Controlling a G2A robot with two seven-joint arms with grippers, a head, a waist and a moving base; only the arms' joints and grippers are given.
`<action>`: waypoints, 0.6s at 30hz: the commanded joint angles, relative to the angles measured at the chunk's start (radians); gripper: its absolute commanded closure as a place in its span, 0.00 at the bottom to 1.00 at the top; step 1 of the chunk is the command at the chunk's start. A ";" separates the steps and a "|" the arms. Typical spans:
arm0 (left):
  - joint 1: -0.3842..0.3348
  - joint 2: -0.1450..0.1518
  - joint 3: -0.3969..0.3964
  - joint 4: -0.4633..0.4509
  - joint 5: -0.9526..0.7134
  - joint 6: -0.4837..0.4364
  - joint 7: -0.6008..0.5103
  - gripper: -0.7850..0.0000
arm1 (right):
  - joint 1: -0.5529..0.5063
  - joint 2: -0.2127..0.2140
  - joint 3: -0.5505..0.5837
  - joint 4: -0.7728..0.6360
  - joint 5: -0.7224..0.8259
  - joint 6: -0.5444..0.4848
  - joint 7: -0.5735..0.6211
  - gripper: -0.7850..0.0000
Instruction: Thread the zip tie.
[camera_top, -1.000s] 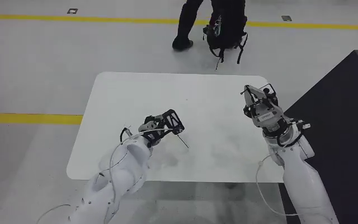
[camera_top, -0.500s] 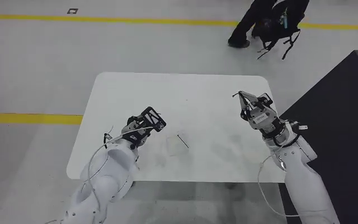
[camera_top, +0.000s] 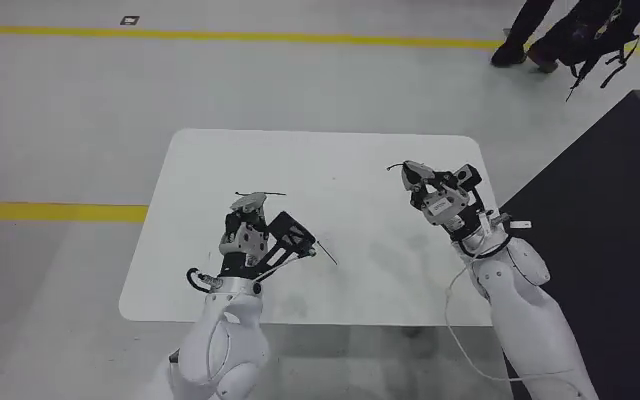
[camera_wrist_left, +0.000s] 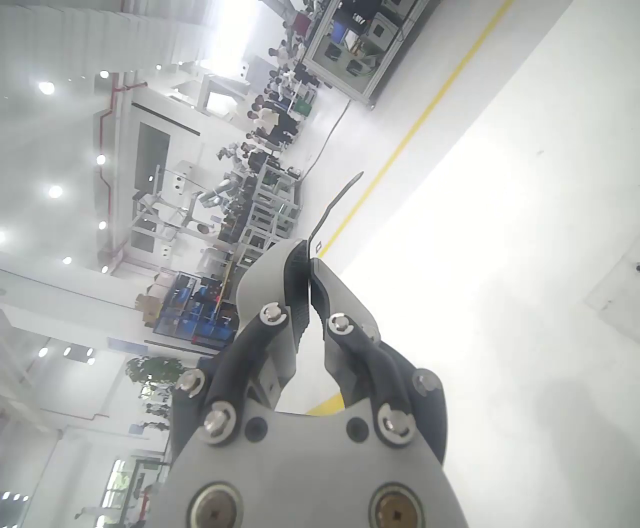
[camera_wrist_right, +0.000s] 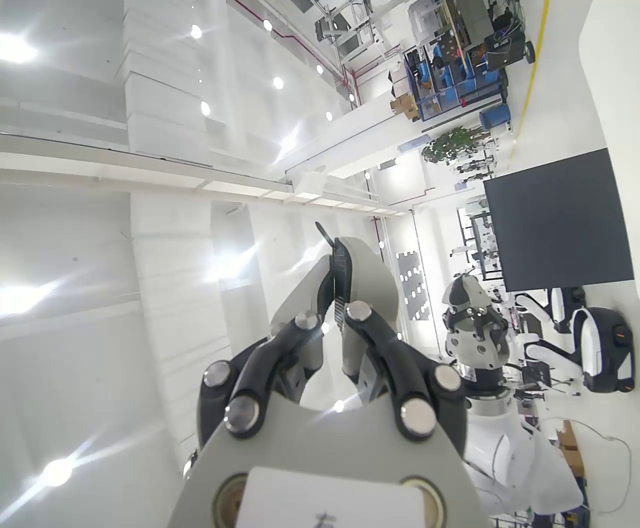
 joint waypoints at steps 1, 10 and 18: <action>0.000 0.000 0.000 -0.001 -0.003 -0.001 0.000 1.00 | 0.000 0.000 0.000 0.000 0.001 0.001 0.000 1.00; 0.000 0.000 0.000 -0.001 -0.003 -0.001 0.000 1.00 | 0.000 0.000 0.000 0.000 0.001 0.001 0.000 1.00; 0.020 -0.017 0.116 0.022 0.492 0.002 -0.089 1.00 | -0.010 -0.004 -0.042 -0.023 -0.067 0.016 -0.061 1.00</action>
